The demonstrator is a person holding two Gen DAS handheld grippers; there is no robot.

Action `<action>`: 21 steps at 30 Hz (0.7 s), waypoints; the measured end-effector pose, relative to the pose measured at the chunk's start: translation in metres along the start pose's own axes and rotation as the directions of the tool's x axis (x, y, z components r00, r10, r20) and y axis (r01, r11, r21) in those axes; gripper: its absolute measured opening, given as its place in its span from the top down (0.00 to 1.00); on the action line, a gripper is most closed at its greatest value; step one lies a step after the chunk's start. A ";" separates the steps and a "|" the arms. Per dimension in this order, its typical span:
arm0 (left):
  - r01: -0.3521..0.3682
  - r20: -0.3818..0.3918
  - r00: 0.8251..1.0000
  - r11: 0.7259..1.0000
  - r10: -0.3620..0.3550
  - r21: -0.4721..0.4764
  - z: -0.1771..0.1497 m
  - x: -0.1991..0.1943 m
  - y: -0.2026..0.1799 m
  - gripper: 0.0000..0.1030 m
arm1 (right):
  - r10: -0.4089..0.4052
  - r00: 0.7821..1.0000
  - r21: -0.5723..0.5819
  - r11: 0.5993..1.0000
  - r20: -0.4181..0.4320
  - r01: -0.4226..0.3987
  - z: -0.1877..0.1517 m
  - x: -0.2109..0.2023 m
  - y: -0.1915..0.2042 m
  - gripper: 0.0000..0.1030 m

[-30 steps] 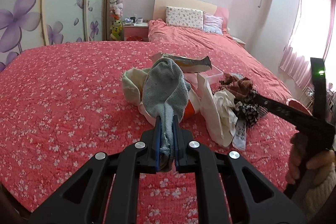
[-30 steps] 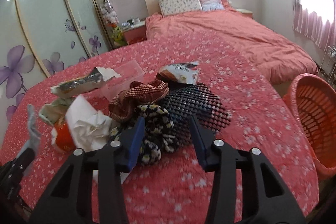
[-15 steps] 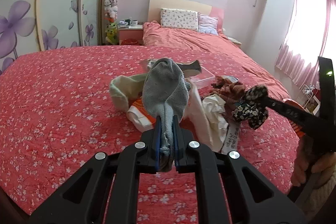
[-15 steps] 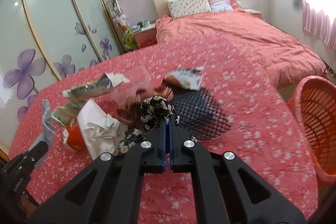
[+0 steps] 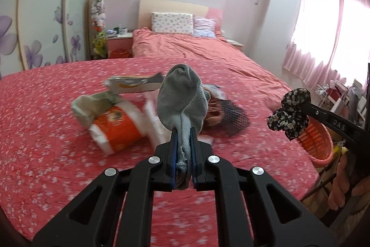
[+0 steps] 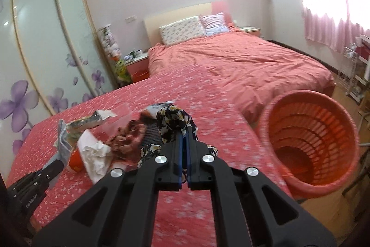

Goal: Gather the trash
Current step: 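Carry the sock and scrunchie to the orange basket and open both tools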

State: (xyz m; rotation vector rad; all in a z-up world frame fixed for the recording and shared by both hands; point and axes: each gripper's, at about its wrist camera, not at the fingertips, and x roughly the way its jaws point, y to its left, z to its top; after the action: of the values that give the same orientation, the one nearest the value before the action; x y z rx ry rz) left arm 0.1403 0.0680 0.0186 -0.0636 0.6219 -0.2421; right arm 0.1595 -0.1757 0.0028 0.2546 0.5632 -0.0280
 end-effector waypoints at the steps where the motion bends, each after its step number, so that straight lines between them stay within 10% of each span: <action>1: 0.008 0.002 1.000 1.000 -0.008 0.005 -0.002 0.000 -0.006 0.91 | -0.018 1.000 0.013 1.000 0.009 0.018 -0.001 -0.006 -0.010 0.97; 21: 0.302 -0.051 0.953 0.946 -0.298 0.120 0.007 0.054 -0.149 0.91 | -0.384 0.910 0.155 0.920 0.160 0.361 -0.010 -0.056 -0.144 0.96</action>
State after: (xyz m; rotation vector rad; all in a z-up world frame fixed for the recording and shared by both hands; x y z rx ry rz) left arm 0.1565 -0.0902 0.0128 -0.0317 0.6268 -0.5791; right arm 0.0933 -0.3149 -0.0094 0.2570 0.4151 -0.4561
